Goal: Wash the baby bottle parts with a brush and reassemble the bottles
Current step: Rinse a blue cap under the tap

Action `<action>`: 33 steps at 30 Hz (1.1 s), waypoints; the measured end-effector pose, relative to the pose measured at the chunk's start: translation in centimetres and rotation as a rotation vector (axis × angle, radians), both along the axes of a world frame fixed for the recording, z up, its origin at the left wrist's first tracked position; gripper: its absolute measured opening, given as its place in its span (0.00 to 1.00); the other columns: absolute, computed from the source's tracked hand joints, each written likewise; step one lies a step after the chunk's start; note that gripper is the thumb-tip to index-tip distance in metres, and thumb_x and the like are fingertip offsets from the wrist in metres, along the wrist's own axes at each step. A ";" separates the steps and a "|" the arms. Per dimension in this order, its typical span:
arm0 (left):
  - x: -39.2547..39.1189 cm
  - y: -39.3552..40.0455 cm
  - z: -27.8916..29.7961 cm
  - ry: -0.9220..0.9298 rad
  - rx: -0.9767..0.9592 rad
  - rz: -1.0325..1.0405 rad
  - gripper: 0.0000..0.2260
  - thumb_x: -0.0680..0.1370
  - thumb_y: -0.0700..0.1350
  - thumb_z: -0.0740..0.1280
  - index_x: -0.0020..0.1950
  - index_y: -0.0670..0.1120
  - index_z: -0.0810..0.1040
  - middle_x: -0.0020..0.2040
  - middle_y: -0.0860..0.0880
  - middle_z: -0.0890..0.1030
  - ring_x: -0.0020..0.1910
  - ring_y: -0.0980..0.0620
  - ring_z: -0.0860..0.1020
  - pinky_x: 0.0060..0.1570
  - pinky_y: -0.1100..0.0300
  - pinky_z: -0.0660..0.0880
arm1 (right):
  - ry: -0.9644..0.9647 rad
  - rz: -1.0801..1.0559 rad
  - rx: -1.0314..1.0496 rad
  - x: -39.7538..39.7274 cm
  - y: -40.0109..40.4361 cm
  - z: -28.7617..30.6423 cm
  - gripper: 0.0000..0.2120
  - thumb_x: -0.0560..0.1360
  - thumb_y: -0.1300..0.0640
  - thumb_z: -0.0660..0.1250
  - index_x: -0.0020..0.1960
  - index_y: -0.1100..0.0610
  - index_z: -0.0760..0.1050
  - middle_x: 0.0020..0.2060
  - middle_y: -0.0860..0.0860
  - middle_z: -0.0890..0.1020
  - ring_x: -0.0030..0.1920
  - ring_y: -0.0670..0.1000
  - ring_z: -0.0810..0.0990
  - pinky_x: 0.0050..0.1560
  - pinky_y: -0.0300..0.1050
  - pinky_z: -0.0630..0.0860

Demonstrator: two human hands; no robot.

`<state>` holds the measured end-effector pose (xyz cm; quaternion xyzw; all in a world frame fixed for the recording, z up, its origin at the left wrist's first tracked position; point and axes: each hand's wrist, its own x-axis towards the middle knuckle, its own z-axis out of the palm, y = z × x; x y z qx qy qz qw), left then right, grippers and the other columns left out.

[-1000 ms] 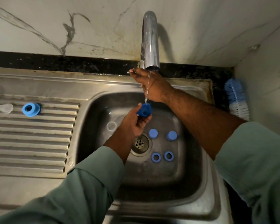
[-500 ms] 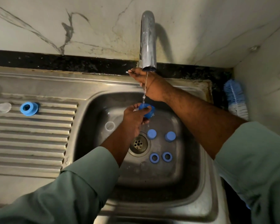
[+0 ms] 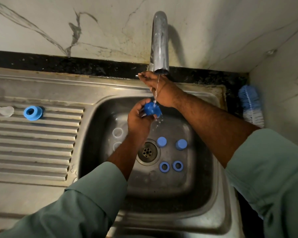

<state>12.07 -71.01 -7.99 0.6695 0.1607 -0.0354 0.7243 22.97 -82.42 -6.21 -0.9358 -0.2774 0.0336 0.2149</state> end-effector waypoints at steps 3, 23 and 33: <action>-0.1 -0.2 -0.6 -0.012 0.038 -0.092 0.24 0.73 0.29 0.71 0.67 0.41 0.74 0.63 0.45 0.76 0.55 0.56 0.77 0.44 0.72 0.75 | -0.004 0.019 -0.017 0.0 0.1 0.0 0.31 0.74 0.69 0.63 0.75 0.59 0.59 0.73 0.55 0.64 0.76 0.60 0.55 0.75 0.58 0.56; 1.5 -0.9 -0.5 0.570 -0.661 0.043 0.13 0.77 0.48 0.67 0.58 0.42 0.72 0.46 0.41 0.78 0.37 0.49 0.77 0.34 0.59 0.75 | -0.003 -0.003 0.029 0.4 0.1 -1.2 0.34 0.70 0.71 0.67 0.74 0.58 0.63 0.74 0.57 0.63 0.75 0.64 0.55 0.72 0.62 0.61; 1.8 -1.0 -1.0 0.564 -0.765 0.119 0.21 0.78 0.51 0.69 0.65 0.39 0.73 0.62 0.36 0.77 0.54 0.43 0.80 0.47 0.55 0.82 | -0.023 -0.001 0.019 0.3 0.2 -1.2 0.34 0.70 0.70 0.66 0.74 0.58 0.62 0.73 0.58 0.64 0.75 0.65 0.55 0.72 0.64 0.59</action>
